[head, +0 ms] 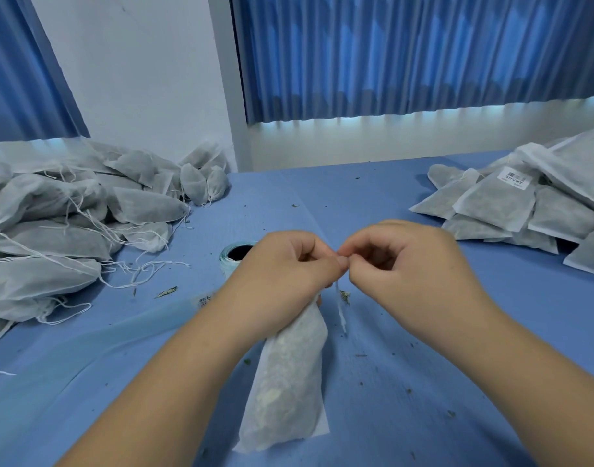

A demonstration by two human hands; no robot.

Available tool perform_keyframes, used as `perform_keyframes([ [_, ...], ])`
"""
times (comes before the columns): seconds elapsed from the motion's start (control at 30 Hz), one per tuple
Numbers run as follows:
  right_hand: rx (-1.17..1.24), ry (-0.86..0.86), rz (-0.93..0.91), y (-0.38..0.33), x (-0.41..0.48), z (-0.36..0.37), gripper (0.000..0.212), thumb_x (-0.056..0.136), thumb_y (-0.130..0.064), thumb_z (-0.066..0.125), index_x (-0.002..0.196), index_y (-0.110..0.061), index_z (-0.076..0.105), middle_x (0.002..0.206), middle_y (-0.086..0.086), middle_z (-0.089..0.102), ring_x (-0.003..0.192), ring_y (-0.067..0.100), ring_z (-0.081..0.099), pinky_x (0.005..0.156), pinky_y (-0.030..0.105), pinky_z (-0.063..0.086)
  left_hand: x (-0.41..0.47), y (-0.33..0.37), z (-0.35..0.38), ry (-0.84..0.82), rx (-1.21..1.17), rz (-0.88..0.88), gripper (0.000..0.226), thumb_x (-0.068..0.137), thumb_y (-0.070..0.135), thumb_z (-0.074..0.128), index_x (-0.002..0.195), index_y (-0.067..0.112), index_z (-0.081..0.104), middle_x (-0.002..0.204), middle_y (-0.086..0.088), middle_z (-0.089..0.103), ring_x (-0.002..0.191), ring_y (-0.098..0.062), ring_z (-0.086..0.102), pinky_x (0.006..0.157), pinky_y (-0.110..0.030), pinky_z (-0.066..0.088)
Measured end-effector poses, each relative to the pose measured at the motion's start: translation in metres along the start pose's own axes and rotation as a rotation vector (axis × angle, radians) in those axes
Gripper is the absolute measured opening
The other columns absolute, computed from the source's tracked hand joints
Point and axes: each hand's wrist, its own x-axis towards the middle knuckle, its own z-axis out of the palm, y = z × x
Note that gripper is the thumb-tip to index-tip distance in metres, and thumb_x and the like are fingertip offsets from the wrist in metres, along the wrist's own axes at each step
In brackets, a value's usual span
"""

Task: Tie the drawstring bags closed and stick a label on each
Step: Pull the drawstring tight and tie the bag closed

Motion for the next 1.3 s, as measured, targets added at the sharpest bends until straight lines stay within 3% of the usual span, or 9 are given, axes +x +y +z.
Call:
perform_keyframes([
  [0.07,0.007,-0.022,0.042,0.000,-0.001,0.000,0.020,0.073,-0.009,0.065,0.067,-0.027,0.071,0.058,-0.011,0.061,0.059,0.000,0.054,0.056,0.008,0.040,0.001,-0.001,0.002,0.046,0.070,0.017,0.020,0.087,0.027,0.069,0.070,0.016,0.067,0.056,0.004,0.055,0.053,-0.011,0.048,0.048,-0.019,0.035],
  [0.23,0.090,-0.107,0.181,0.000,0.001,-0.001,0.011,0.072,-0.015,0.065,0.066,-0.021,0.071,0.050,-0.010,0.058,0.044,0.001,0.046,0.043,0.010,0.036,-0.001,-0.003,0.010,0.199,0.240,0.071,0.022,0.084,0.031,0.070,0.063,0.025,0.066,0.050,0.017,0.057,0.050,-0.004,0.053,0.044,-0.010,0.035],
  [0.43,0.223,-0.163,0.330,0.002,0.004,-0.006,0.012,0.075,-0.014,0.065,0.064,-0.014,0.071,0.056,0.000,0.068,0.050,0.007,0.059,0.052,0.020,0.049,-0.003,0.000,0.012,0.253,0.260,0.141,0.016,0.082,0.027,0.072,0.066,0.027,0.072,0.049,0.020,0.057,0.051,0.002,0.053,0.049,-0.008,0.036],
  [0.57,0.314,-0.182,0.402,0.005,0.005,-0.007,0.012,0.077,-0.016,0.067,0.066,-0.018,0.072,0.055,0.000,0.068,0.052,0.008,0.064,0.061,0.026,0.056,-0.003,0.002,0.010,0.252,0.187,0.133,0.017,0.081,0.030,0.072,0.064,0.029,0.072,0.059,0.015,0.064,0.050,0.000,0.053,0.046,-0.009,0.034],
  [0.67,0.352,-0.205,0.429,0.005,0.005,-0.009,0.010,0.075,-0.019,0.067,0.068,-0.019,0.073,0.057,0.001,0.068,0.054,0.010,0.064,0.062,0.031,0.056,-0.003,0.003,0.009,0.224,0.088,0.116,0.018,0.082,0.029,0.072,0.064,0.028,0.072,0.059,0.016,0.063,0.052,0.000,0.052,0.045,-0.008,0.032],
  [0.83,0.453,-0.234,0.440,0.004,0.007,-0.013,0.014,0.073,-0.017,0.065,0.066,-0.006,0.071,0.059,0.004,0.066,0.053,0.014,0.061,0.055,0.021,0.048,-0.002,0.002,0.006,0.126,-0.099,0.102,0.020,0.086,0.022,0.070,0.066,0.022,0.072,0.063,0.012,0.064,0.054,-0.003,0.054,0.057,-0.017,0.039],
  [0.93,0.465,-0.237,0.420,0.004,0.007,-0.014,0.016,0.074,-0.016,0.066,0.066,-0.002,0.069,0.058,0.005,0.064,0.052,0.014,0.059,0.051,0.019,0.047,-0.001,0.001,0.003,0.033,-0.262,0.048,0.020,0.085,0.018,0.071,0.065,0.020,0.071,0.063,0.006,0.062,0.049,-0.011,0.049,0.051,-0.020,0.042],
  [1.1,0.487,-0.257,0.365,0.003,0.006,-0.014,0.017,0.074,-0.018,0.065,0.066,-0.004,0.069,0.057,0.004,0.063,0.052,0.012,0.058,0.052,0.019,0.047,0.001,-0.001,-0.001,-0.187,-0.501,-0.051,0.013,0.077,0.022,0.067,0.070,0.011,0.069,0.066,-0.002,0.056,0.047,-0.014,0.045,0.051,-0.027,0.044],
  [1.3,0.384,-0.235,0.299,0.002,0.006,-0.015,0.014,0.076,-0.017,0.067,0.064,-0.011,0.071,0.053,0.000,0.063,0.049,0.009,0.058,0.051,0.021,0.049,0.004,-0.005,-0.001,-0.274,-0.655,-0.176,0.015,0.075,0.021,0.069,0.065,0.010,0.066,0.064,-0.001,0.053,0.046,-0.012,0.043,0.050,-0.026,0.044],
])
